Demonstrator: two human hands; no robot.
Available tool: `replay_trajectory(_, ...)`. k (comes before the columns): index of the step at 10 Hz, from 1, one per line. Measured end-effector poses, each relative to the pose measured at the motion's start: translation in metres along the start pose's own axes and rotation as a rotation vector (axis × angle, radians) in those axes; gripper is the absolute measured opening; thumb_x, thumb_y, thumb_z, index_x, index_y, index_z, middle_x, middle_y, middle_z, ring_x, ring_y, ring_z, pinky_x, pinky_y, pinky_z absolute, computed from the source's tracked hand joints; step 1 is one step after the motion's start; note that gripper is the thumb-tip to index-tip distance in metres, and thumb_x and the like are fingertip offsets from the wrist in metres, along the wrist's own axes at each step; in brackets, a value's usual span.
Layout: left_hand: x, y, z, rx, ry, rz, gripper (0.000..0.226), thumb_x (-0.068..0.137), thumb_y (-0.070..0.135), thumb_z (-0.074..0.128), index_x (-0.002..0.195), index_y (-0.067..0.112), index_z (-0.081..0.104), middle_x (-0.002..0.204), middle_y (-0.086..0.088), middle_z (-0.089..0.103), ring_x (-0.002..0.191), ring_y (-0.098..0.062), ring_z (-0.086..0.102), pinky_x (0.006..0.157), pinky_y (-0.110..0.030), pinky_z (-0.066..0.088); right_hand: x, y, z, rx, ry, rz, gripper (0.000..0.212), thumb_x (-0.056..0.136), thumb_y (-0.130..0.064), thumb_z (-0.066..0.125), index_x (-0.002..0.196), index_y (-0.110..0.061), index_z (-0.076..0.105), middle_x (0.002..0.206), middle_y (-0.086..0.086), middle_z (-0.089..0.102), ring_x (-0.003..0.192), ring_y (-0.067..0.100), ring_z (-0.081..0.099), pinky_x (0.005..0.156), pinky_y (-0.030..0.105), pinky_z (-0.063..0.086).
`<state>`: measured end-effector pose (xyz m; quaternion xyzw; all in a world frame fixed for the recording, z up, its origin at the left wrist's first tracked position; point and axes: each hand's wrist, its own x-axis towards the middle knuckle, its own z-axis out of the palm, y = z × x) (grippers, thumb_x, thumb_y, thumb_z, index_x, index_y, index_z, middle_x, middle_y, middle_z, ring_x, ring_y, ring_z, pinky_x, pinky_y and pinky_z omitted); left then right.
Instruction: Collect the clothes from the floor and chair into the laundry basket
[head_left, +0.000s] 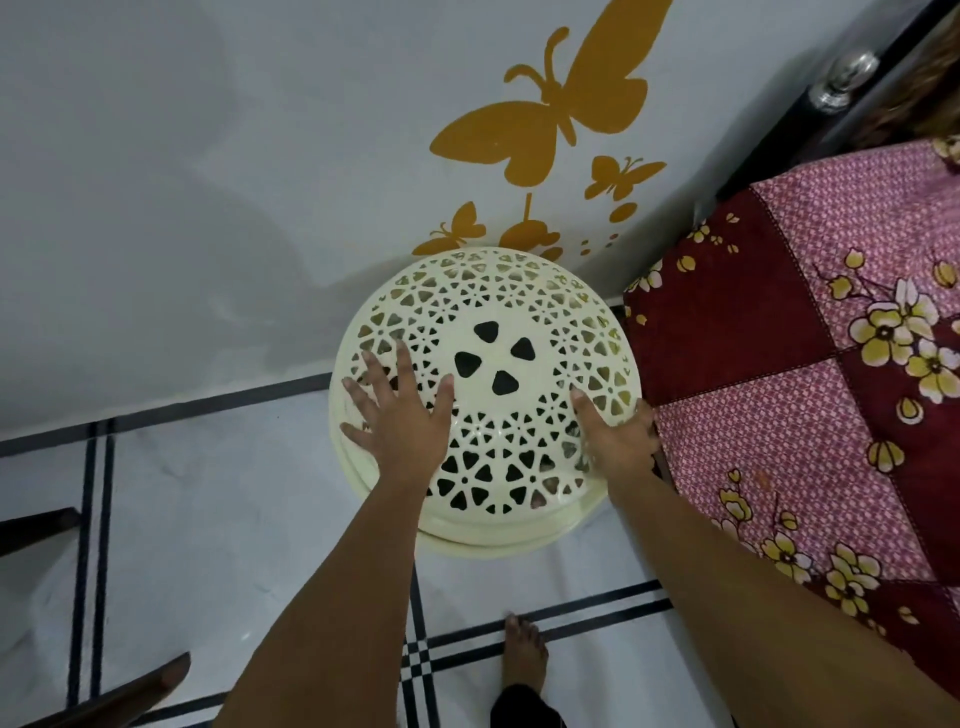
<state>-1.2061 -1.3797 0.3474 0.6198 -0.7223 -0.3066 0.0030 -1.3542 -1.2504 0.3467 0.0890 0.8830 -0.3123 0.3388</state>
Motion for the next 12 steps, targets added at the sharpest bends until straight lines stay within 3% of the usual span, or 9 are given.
replay_trajectory(2, -0.011, -0.012, 0.003, 0.078, 0.006, -0.040, 0.069, 0.093, 0.059, 0.027, 0.151, 0.034, 0.000, 0.163, -0.003, -0.009, 0.149, -0.034, -0.010, 0.111, -0.067, 0.010, -0.008, -0.006, 0.001, -0.084, 0.013, -0.192, 0.094, 0.082, -0.046, 0.066, 0.149, -0.004, 0.016, 0.153, 0.018, 0.024, 0.141, 0.032, 0.026, 0.113, 0.046, 0.031)
replay_trajectory(3, -0.013, -0.010, 0.001, 0.090, -0.005, -0.049, 0.069, 0.094, 0.058, 0.026, 0.152, 0.033, -0.002, 0.162, -0.004, -0.009, 0.149, -0.035, -0.010, 0.111, -0.067, 0.011, -0.013, -0.011, 0.003, -0.362, -0.012, -0.429, 0.087, 0.090, -0.047, 0.052, 0.153, -0.012, 0.003, 0.162, 0.011, 0.003, 0.149, 0.027, 0.004, 0.117, 0.051, 0.017)
replay_trajectory(4, -0.018, -0.016, 0.002, 0.102, -0.021, -0.059, 0.069, 0.094, 0.058, 0.026, 0.152, 0.033, -0.003, 0.162, -0.005, -0.009, 0.149, -0.035, -0.009, 0.111, -0.066, 0.013, -0.015, -0.011, 0.003, -0.577, -0.132, -0.569, 0.083, 0.092, -0.056, 0.041, 0.153, -0.022, -0.004, 0.163, 0.004, -0.008, 0.150, 0.024, -0.007, 0.118, 0.051, 0.011)
replay_trajectory(5, -0.022, -0.021, 0.003, 0.107, -0.042, -0.070, 0.069, 0.094, 0.057, 0.025, 0.151, 0.032, -0.005, 0.162, -0.007, -0.009, 0.148, -0.036, -0.009, 0.112, -0.064, 0.013, -0.015, -0.007, 0.004, -0.656, -0.168, -0.577, 0.086, 0.091, -0.060, 0.037, 0.151, -0.023, -0.012, 0.162, 0.004, -0.015, 0.150, 0.024, -0.012, 0.119, 0.053, 0.008)
replay_trajectory(6, -0.018, -0.016, 0.005, 0.160, -0.068, 0.027, 0.068, 0.095, 0.057, 0.024, 0.151, 0.034, -0.007, 0.162, -0.007, -0.013, 0.148, -0.037, -0.013, 0.112, -0.066, 0.007, -0.014, -0.004, 0.009, -0.721, -0.129, -0.642, 0.083, 0.091, -0.061, 0.034, 0.151, -0.024, -0.011, 0.161, 0.006, -0.015, 0.150, 0.026, -0.013, 0.120, 0.051, 0.005)
replay_trajectory(7, -0.017, -0.014, 0.010, 0.273, -0.129, 0.241, 0.068, 0.088, 0.066, 0.015, 0.147, 0.043, -0.011, 0.161, 0.000, -0.019, 0.146, -0.034, -0.021, 0.109, -0.069, -0.002, -0.013, -0.002, 0.016, -0.787, -0.134, -0.763, 0.076, 0.093, -0.061, 0.028, 0.151, -0.030, -0.011, 0.161, 0.001, -0.018, 0.149, 0.022, -0.018, 0.120, 0.049, -0.002)
replay_trajectory(8, -0.018, -0.016, 0.016, 0.314, -0.117, 0.250, 0.071, 0.074, 0.072, -0.003, 0.138, 0.046, -0.021, 0.160, 0.002, -0.020, 0.146, -0.033, -0.022, 0.109, -0.070, -0.003, -0.011, 0.005, 0.020, -0.791, -0.126, -0.785, 0.073, 0.093, -0.060, 0.026, 0.150, -0.032, -0.010, 0.161, -0.001, -0.020, 0.148, 0.021, -0.021, 0.119, 0.050, -0.006)
replay_trajectory(10, -0.015, -0.016, 0.019, 0.329, -0.107, 0.254, 0.065, 0.092, 0.062, 0.018, 0.146, 0.044, -0.011, 0.161, 0.002, -0.019, 0.146, -0.033, -0.022, 0.108, -0.071, -0.004, -0.005, 0.002, 0.021, -0.820, -0.145, -0.771, 0.072, 0.094, -0.060, 0.024, 0.150, -0.033, -0.011, 0.160, -0.001, -0.021, 0.148, 0.022, -0.021, 0.119, 0.050, -0.006)
replay_trajectory(12, -0.038, -0.007, -0.013, 0.194, -0.057, 0.245, 0.061, 0.096, 0.055, 0.020, 0.150, 0.038, -0.003, 0.163, 0.001, -0.008, 0.150, -0.025, -0.010, 0.116, -0.060, 0.003, -0.034, -0.016, -0.003, -0.725, -0.191, -0.780, 0.074, 0.095, -0.056, 0.028, 0.152, -0.024, -0.006, 0.163, 0.000, -0.008, 0.150, 0.022, -0.008, 0.122, 0.048, 0.004)
